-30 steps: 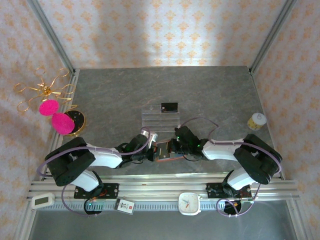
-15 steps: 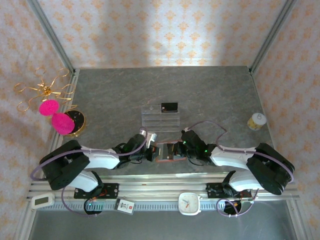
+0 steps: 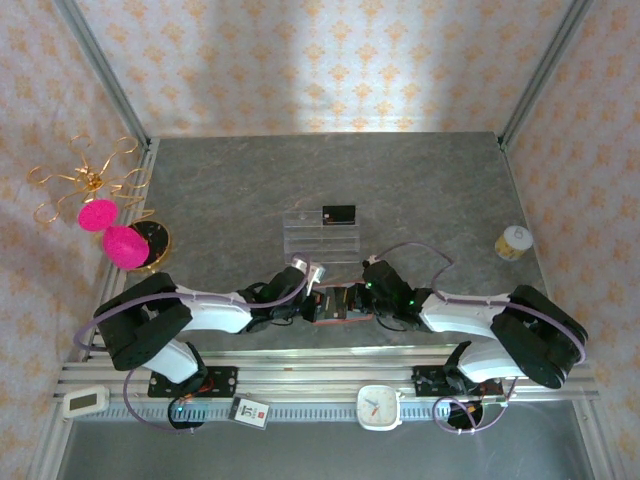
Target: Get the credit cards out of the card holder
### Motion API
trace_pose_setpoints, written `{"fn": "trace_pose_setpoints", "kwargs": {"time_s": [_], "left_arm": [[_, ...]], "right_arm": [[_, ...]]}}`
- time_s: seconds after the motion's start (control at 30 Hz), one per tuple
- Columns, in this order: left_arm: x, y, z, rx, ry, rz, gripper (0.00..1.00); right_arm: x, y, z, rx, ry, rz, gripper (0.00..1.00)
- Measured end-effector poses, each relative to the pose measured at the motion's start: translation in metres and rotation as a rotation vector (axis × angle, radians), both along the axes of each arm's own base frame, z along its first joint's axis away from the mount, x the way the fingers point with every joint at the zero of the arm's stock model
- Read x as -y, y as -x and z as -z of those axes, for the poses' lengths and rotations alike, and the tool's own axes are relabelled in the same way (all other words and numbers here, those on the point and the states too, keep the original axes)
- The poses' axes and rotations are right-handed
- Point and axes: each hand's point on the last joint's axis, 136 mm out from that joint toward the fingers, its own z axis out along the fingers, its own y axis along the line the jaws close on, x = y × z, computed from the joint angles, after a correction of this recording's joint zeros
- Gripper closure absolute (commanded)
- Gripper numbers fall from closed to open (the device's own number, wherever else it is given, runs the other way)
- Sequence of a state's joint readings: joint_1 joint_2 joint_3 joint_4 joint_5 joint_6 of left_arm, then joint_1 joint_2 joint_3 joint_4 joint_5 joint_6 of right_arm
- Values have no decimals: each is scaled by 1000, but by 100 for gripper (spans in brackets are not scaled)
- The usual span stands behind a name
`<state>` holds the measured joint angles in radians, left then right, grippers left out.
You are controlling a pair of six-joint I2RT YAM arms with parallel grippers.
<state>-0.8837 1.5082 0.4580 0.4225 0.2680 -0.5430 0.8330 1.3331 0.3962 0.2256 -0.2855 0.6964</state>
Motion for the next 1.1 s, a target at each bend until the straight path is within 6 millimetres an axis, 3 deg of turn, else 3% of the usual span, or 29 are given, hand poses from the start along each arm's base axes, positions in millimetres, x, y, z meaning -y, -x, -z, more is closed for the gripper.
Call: {"fn": "trace_pose_setpoints", "kwargs": {"time_s": [0.17, 0.27, 0.4, 0.47, 0.57, 0.67, 0.77, 0.97, 1.1], "left_arm": [[-2, 4, 6, -13, -2, 4, 100], [-1, 3, 6, -10, 5, 4, 100], [1, 2, 7, -8, 12, 8, 100], [2, 2, 7, -8, 16, 11, 100], [3, 2, 8, -8, 18, 13, 100], [2, 2, 8, -8, 17, 11, 100], [2, 2, 8, -4, 24, 11, 100], [3, 4, 7, -7, 33, 21, 100], [4, 4, 0, -2, 45, 23, 96]], "right_arm": [[-1, 0, 4, -8, 0, -4, 100], [-2, 0, 4, -10, -8, -2, 88], [-8, 1, 5, -21, -35, -12, 82], [-11, 1, 5, -24, -48, -18, 82], [-13, 0, 6, -29, -63, -16, 95], [-14, -1, 4, -25, -75, -10, 100], [-11, -1, -3, -7, -84, -1, 100], [14, 2, -11, 33, -59, 52, 100], [19, 2, -36, 111, -86, 38, 100]]}}
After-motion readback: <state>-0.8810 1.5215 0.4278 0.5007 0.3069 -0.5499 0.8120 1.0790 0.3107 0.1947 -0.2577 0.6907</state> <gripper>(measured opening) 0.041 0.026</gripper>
